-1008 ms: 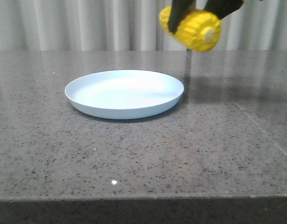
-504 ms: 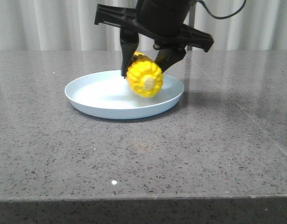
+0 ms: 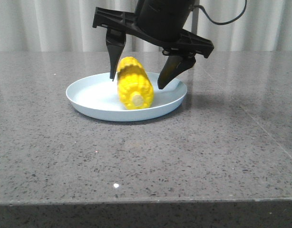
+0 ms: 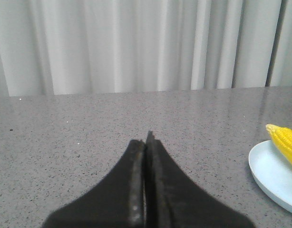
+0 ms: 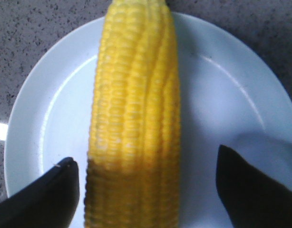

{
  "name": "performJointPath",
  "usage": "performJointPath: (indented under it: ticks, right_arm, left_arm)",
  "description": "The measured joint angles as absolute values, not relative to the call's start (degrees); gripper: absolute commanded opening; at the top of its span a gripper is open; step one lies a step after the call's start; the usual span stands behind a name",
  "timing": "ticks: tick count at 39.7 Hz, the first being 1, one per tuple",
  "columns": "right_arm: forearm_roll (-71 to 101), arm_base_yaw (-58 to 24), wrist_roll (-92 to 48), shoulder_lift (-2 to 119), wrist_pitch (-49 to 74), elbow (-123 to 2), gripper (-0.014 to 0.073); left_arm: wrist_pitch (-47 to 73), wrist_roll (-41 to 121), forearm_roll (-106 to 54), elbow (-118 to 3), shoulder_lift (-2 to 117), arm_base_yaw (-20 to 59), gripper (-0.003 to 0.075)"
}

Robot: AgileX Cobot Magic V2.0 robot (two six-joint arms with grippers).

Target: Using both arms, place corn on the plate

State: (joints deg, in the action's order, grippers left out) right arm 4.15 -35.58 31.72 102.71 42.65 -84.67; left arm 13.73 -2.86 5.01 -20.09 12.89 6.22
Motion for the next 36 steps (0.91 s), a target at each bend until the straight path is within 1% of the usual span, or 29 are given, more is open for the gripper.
performJointPath:
  ticks: [2,5,9,11,15,17,19,28,36]
  right_arm:
    - [4.1,-35.3,31.7,102.3,42.9,-85.1,0.0597]
    - [4.3,-34.2,31.0,101.0,43.3,-85.9,0.0547]
    - [4.8,-31.5,28.5,98.5,44.3,-86.8,0.0448]
    - [5.2,-30.2,27.2,97.3,44.8,-87.0,0.0413]
    - [6.5,-26.7,24.2,95.2,46.4,-87.1,0.0374]
    - [6.8,-24.5,22.4,94.4,47.5,-87.1,0.0337]
    - [7.6,-22.6,20.7,94.0,48.6,-87.1,0.0281]
    - [8.2,-13.6,15.5,92.4,54.6,-87.1,-0.0069]
    - [8.2,-7.6,10.7,89.4,55.7,-85.8,-0.0063]
  left_arm:
    - [13.7,-2.9,5.0,-20.1,12.9,6.2,-0.0020]
    - [13.7,-2.9,5.0,-20.1,12.9,6.2,-0.0020]
    - [13.7,-2.9,5.0,-20.1,12.9,6.2,-0.0020]
    - [13.7,-2.9,5.0,-20.1,12.9,6.2,-0.0020]
    - [13.7,-2.9,5.0,-20.1,12.9,6.2,-0.0020]
    - [13.7,-2.9,5.0,-20.1,12.9,6.2,-0.0020]
    - [13.7,-2.9,5.0,-20.1,12.9,6.2,-0.0020]
    - [13.7,-2.9,5.0,-20.1,12.9,6.2,-0.0020]
    - [13.7,-2.9,5.0,-20.1,12.9,6.2,-0.0020]
